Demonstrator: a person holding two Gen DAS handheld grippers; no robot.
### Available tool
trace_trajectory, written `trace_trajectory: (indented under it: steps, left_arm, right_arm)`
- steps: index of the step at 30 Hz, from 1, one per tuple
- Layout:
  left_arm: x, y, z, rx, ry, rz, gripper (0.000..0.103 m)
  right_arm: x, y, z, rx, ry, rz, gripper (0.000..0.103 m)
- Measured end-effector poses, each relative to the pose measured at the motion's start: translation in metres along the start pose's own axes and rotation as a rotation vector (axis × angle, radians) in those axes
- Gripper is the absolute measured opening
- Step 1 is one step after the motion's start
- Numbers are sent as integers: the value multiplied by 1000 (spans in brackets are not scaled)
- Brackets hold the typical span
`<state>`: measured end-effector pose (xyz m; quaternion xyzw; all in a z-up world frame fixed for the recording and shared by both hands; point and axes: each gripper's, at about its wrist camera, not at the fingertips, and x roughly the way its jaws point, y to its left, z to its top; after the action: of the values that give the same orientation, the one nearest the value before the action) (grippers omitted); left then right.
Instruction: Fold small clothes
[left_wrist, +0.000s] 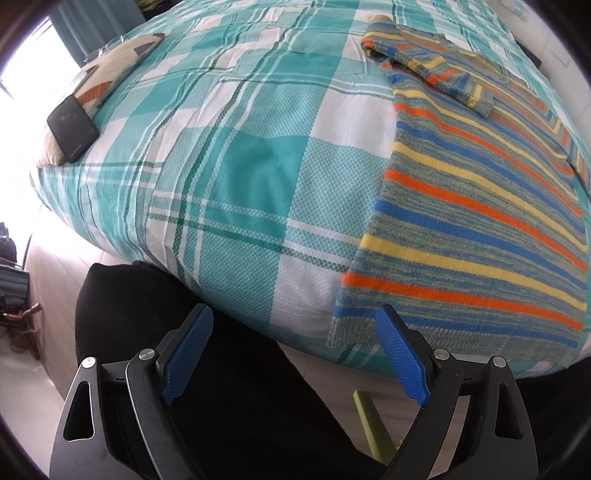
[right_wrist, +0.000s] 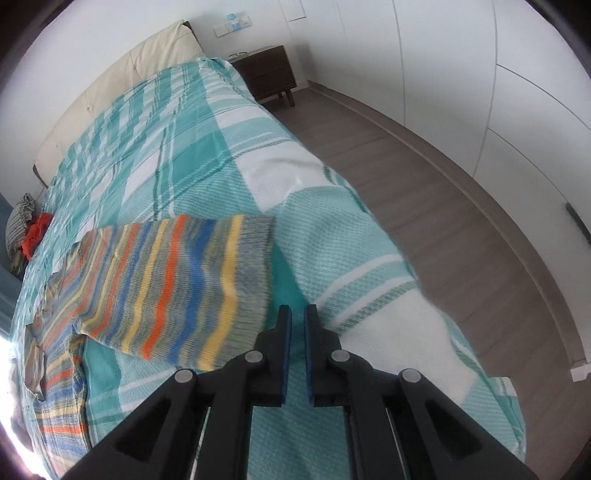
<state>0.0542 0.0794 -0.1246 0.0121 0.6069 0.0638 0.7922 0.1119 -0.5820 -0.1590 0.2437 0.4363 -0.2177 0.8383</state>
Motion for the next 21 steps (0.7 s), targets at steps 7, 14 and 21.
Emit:
trace_trajectory:
  steps: [7, 14, 21]
  left_arm:
    - [-40, -35, 64, 122, -152, -17, 91]
    - [-55, -138, 159, 368, -294, -195, 102]
    - [60, -212, 190, 578, -105, -21, 93]
  right_arm:
    - [-73, -35, -14, 62, -83, -38, 59]
    - [-138, 21, -75, -89, -179, 110, 70]
    - [-130, 79, -148, -199, -140, 198, 70]
